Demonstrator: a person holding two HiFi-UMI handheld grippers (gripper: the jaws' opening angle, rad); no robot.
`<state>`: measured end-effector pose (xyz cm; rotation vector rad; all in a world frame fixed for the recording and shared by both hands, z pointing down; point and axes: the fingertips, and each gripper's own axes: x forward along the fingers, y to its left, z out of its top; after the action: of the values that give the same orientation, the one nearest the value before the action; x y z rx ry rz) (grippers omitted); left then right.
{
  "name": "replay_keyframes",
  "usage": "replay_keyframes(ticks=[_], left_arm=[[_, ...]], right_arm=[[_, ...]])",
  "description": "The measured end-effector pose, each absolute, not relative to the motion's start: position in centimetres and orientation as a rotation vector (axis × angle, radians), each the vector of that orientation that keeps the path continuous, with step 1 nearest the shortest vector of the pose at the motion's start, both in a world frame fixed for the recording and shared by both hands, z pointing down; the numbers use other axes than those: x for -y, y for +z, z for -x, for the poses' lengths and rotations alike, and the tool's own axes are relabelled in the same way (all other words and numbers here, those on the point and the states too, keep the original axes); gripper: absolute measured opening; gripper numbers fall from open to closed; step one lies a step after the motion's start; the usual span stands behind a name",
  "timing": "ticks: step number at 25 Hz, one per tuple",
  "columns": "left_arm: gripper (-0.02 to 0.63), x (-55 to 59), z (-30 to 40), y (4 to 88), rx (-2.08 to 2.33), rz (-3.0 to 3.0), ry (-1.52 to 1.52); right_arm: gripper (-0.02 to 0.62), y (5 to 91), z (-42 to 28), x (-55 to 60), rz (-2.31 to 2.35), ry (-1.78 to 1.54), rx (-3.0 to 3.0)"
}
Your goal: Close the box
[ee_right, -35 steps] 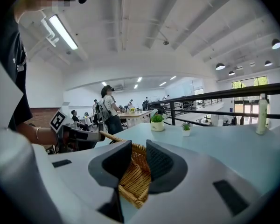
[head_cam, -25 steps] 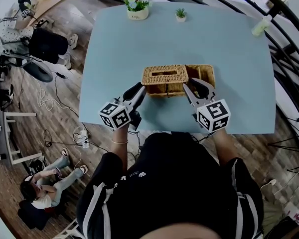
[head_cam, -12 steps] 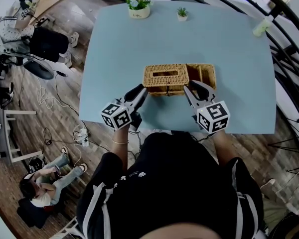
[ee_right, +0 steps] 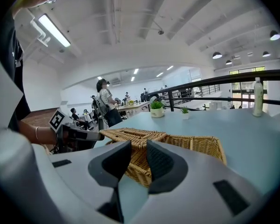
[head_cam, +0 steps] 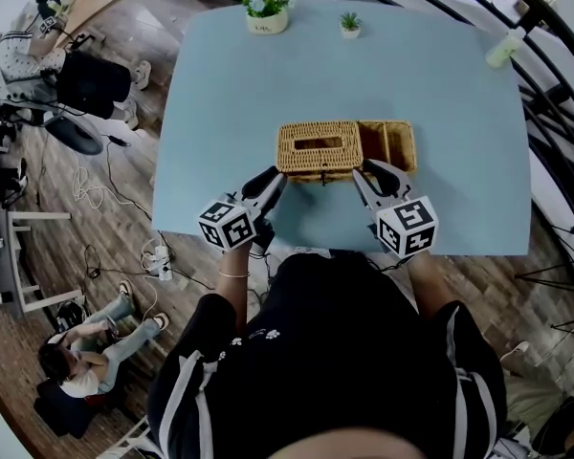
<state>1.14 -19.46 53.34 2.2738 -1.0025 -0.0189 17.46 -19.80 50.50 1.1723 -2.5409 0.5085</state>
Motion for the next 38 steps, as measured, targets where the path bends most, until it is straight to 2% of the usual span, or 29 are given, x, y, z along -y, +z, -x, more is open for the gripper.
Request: replay_keyframes(ticks=[38], left_arm=[[0.077, 17.5, -0.6, 56.9, 1.064, -2.189, 0.087]], right_arm=[[0.084, 54.2, -18.9, 18.2, -1.244, 0.644, 2.398]])
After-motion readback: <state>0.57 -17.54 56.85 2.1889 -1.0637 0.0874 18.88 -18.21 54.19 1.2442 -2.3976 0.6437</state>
